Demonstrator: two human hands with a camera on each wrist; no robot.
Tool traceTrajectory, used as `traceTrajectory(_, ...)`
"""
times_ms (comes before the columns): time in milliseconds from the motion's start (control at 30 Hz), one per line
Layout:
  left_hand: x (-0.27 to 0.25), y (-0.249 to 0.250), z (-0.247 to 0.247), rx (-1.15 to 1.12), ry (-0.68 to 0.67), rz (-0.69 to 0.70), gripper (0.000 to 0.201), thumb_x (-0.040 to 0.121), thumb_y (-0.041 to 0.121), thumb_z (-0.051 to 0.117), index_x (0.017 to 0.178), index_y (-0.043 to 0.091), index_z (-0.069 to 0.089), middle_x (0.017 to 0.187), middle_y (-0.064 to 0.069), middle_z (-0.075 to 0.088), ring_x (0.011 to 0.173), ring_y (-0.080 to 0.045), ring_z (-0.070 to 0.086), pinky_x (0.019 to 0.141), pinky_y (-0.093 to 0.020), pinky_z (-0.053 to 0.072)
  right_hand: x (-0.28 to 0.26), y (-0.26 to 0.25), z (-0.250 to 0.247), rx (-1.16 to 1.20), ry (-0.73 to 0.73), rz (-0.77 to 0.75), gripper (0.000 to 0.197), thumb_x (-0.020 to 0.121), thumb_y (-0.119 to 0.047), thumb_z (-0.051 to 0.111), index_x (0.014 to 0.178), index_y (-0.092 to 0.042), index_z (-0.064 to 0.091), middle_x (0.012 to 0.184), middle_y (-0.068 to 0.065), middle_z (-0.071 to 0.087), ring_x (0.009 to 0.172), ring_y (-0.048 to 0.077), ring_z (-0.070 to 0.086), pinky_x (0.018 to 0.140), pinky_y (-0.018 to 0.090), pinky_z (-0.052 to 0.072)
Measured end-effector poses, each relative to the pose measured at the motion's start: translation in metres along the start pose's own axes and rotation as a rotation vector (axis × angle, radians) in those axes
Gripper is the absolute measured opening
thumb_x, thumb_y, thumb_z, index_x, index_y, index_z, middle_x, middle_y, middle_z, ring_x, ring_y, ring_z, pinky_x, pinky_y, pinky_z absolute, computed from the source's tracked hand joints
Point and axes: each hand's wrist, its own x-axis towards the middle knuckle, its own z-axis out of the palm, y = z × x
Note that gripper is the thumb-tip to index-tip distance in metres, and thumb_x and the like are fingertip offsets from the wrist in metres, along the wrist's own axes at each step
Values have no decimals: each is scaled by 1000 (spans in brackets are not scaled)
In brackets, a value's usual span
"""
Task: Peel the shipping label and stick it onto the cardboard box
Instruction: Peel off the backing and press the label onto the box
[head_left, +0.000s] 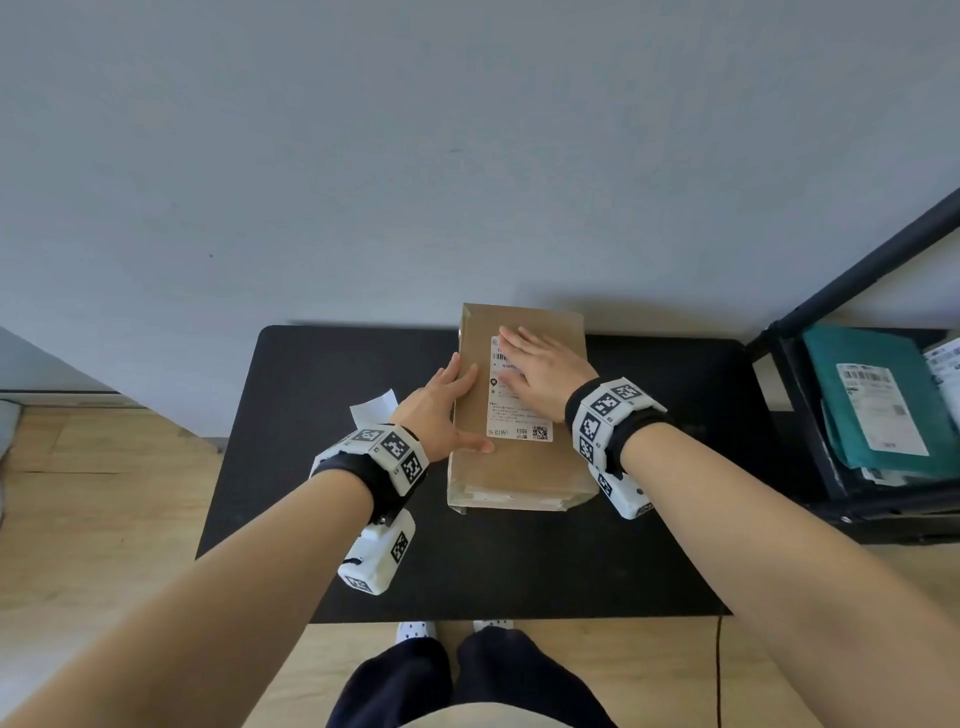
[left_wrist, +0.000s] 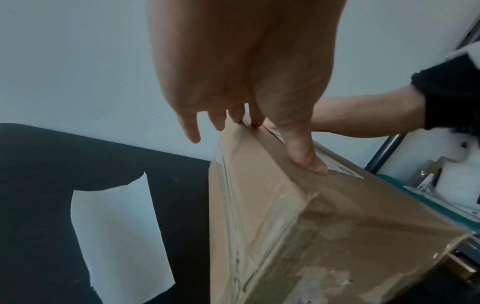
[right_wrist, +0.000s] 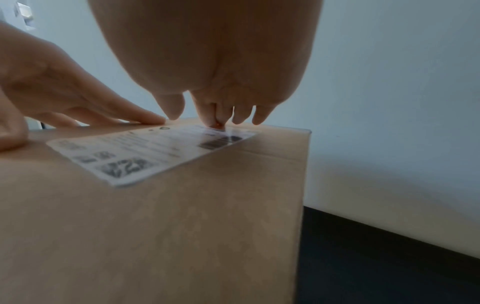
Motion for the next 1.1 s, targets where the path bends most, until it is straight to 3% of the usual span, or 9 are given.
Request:
traceTrajectory(233, -1, -4, 0, 97, -28, 21, 114, 65, 51, 80, 151, 34, 8, 161, 12, -7, 149, -11, 8, 119, -37, 25, 5, -3, 0, 45, -14, -37, 53, 102, -29, 24, 151, -12, 13, 162, 0, 6, 149, 15, 6, 122, 31, 5)
traceTrajectory(466, 0, -5, 3, 100, -19, 27, 114, 65, 50, 80, 151, 35, 7, 161, 13, -8, 149, -11, 5, 118, -36, 26, -28, -16, 13, 44, -24, -89, 53, 103, -29, 24, 151, -13, 12, 162, -1, 5, 149, 13, 3, 120, 27, 2)
traceTrajectory(833, 0, -7, 4, 123, -24, 33, 114, 67, 52, 77, 151, 33, 4, 161, 10, -8, 149, -14, -4, 120, -41, 16, -77, -34, 44, 41, -26, -145, 52, 103, -30, 26, 151, -18, 11, 162, -3, 5, 149, 12, 3, 118, 25, 0)
traceTrajectory(1099, -1, -7, 4, 141, -23, 16, 114, 67, 53, 76, 151, 34, 2, 161, 8, -8, 149, -16, -6, 121, -43, 14, -109, -12, 58, 55, 51, -100, 55, 102, -33, 27, 152, -18, 9, 162, -3, 5, 148, 8, 3, 114, 19, -5)
